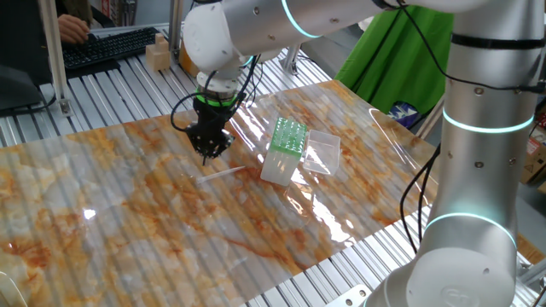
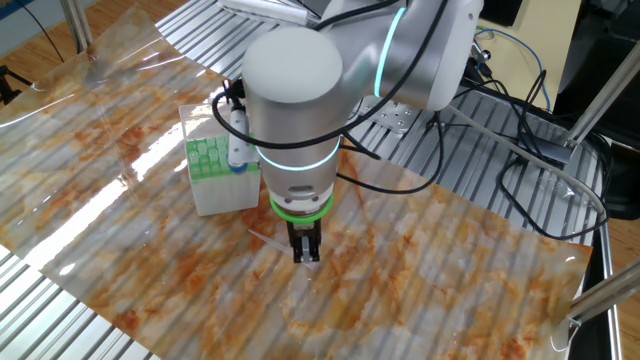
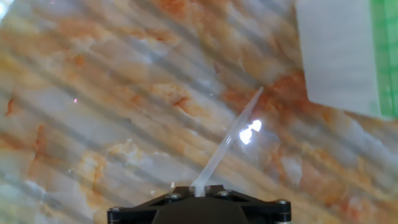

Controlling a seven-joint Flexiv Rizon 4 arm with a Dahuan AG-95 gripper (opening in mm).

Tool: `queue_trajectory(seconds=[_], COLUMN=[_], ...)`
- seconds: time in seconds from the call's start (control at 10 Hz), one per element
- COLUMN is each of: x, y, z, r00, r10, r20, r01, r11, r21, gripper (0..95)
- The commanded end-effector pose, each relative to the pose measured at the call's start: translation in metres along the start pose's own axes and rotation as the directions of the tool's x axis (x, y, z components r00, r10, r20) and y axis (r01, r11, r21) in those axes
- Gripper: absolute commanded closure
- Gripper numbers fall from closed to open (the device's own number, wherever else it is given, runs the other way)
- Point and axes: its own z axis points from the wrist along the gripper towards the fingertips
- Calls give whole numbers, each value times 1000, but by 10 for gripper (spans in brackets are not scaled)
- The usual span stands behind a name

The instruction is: Insert a large pipette tip into the holder for large pipette tips

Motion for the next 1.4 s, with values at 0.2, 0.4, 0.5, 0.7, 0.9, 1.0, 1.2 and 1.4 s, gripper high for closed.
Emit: queue_trajectory(seconds=[0.2, 0.4, 0.5, 0.7, 0.9, 1.0, 1.2, 1.4], x=[0, 0, 0, 0, 1, 1, 1, 2], y=[3, 3, 3, 4, 5, 6, 7, 9], z=[2, 2, 2, 3, 4, 5, 6, 9], r00=[992, 983, 975, 965, 955, 953, 948, 942], r10=[124, 184, 220, 254, 278, 285, 300, 313], r20=[8, 20, 32, 61, 101, 104, 108, 120], r01=[-124, -184, -219, -253, -274, -281, -296, -309], r11=[992, 983, 975, 967, 961, 958, 954, 950], r21=[-2, -9, -24, -35, -46, -50, -53, -52], gripper=[570, 570, 570, 760, 760, 760, 570, 570])
